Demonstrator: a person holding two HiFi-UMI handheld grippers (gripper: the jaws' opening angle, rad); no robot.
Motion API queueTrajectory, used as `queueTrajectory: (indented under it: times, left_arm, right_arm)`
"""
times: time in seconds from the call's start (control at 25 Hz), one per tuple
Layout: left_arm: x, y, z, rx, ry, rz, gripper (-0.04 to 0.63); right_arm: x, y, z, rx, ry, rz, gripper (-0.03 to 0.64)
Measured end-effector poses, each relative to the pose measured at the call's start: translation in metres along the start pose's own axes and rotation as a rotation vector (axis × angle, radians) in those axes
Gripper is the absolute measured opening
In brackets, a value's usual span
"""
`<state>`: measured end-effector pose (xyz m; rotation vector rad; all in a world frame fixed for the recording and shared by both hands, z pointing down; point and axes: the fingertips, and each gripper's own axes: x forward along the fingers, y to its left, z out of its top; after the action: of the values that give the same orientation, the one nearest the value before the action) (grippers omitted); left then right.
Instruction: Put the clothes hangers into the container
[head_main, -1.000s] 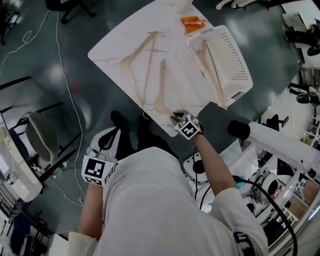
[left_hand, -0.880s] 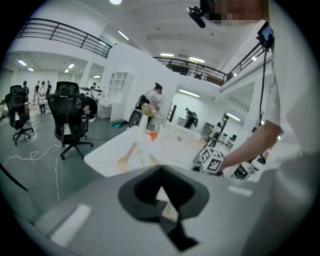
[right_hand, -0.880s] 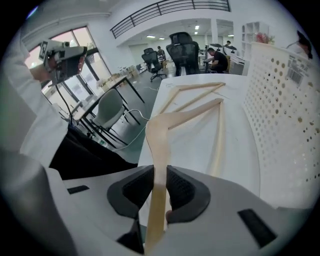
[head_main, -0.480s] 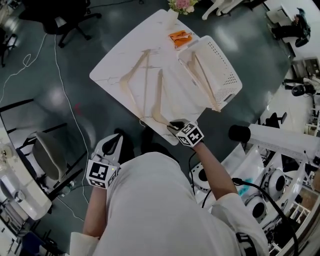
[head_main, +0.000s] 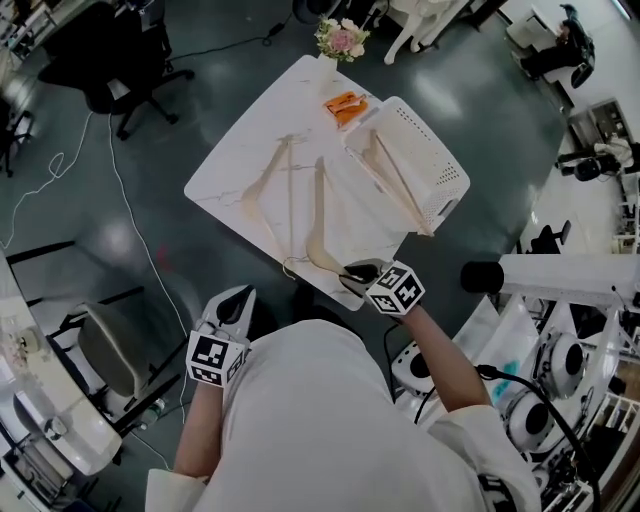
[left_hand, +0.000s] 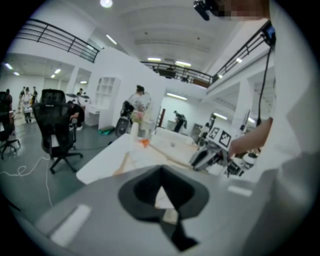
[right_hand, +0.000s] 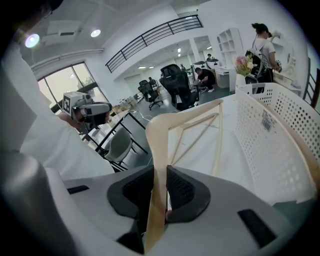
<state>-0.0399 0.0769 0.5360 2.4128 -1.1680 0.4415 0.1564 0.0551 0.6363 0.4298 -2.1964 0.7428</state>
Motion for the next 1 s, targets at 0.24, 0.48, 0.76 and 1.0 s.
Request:
queueTrajectory:
  times: [0.24,0.48,0.76,1.0]
  left_arm:
    - [0.006,-0.003,0.005,0.018,-0.005,-0.038,0.002]
    - [0.016,-0.009,0.009,0.035,-0.005,-0.072,0.002]
    - [0.024,-0.01,0.013,0.044,-0.013,-0.078,0.002]
    - [0.033,-0.009,0.02,0.069,0.003,-0.084,0.002]
  right_arm:
    - [-0.036,0.015,0.033,-0.021,-0.057,0.018,0.074]
    - [-0.073,-0.002,0.057,0.014,-0.116,-0.02,0.074]
    - [-0.108,-0.046,0.068,0.077,-0.123,-0.084,0.074]
    - [-0.124,-0.084,0.072,0.146,-0.076,-0.091,0.074]
